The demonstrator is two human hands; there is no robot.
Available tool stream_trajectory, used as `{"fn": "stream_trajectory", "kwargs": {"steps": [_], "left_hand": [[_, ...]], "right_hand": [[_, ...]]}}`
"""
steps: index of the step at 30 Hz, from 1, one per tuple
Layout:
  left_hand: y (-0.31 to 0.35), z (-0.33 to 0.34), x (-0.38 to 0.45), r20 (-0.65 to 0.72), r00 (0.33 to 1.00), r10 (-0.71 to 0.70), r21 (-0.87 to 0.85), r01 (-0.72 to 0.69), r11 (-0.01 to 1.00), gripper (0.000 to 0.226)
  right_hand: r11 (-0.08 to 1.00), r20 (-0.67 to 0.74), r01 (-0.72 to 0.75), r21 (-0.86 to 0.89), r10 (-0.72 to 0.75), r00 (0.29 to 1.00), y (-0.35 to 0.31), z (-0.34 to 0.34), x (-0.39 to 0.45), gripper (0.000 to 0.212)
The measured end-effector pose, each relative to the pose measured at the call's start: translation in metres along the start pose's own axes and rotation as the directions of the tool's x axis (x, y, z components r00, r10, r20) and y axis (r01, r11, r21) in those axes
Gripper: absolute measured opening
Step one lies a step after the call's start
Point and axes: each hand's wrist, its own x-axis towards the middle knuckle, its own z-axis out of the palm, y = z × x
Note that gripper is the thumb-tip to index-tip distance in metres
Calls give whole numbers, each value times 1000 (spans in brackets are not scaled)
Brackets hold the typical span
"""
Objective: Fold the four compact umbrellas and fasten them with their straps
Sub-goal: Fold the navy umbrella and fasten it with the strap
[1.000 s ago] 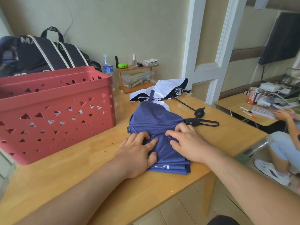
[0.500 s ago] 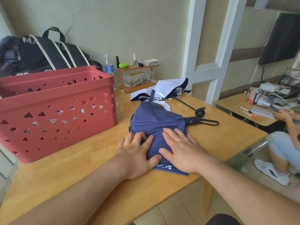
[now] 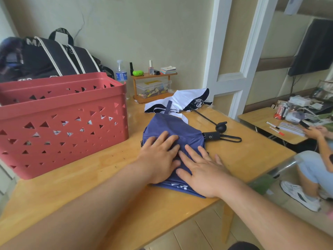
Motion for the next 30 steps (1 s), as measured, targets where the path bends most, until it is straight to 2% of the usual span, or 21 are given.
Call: {"fn": "stream_trajectory", "kwargs": {"steps": [2,4,8,13,15,17,19,20,22,24,28,30], "left_hand": [[-9,10,-10,163,986,-26,4,26,1000,64],[-21,13,-20,216,975,-49,-14,53,998,65],[-38,17,-37,255,962,-100,-10,106,994,77],[-39,22,-42,227,964,-138,-51,153,987,74],[-39,23,-39,227,964,-137,-59,154,986,74],[-39,22,-38,240,961,-135,-60,154,986,74],[-38,22,-38,246,959,-141,-63,161,985,74],[-38,23,-39,246,958,-143,-68,165,984,74],[-38,23,-41,245,959,-143,-85,168,982,75],[-39,24,-42,238,961,-137,-122,170,978,76],[-40,26,-47,179,976,-127,-187,161,969,75],[-42,22,-46,23,993,-114,-179,116,977,67]], "right_hand": [[1000,9,11,-10,-11,1000,2,0,-1,73],[1000,15,22,-16,-22,1000,4,-2,-3,76],[999,30,35,-19,-34,999,8,-4,-3,80],[999,82,48,-17,-47,996,16,-17,-2,82],[1000,90,14,-13,-13,996,14,-35,1,69],[999,-111,-12,-45,7,994,2,-47,4,40],[995,-346,44,-87,-72,935,-17,-42,7,34],[991,-363,109,-80,-131,922,-23,-34,8,36],[983,-184,182,-39,-186,965,-23,-16,5,56],[991,-16,132,-32,-133,991,-7,-4,-1,72],[996,4,72,-47,-72,997,11,-2,-8,77],[996,-6,76,-53,-76,997,11,0,-6,73]]}}
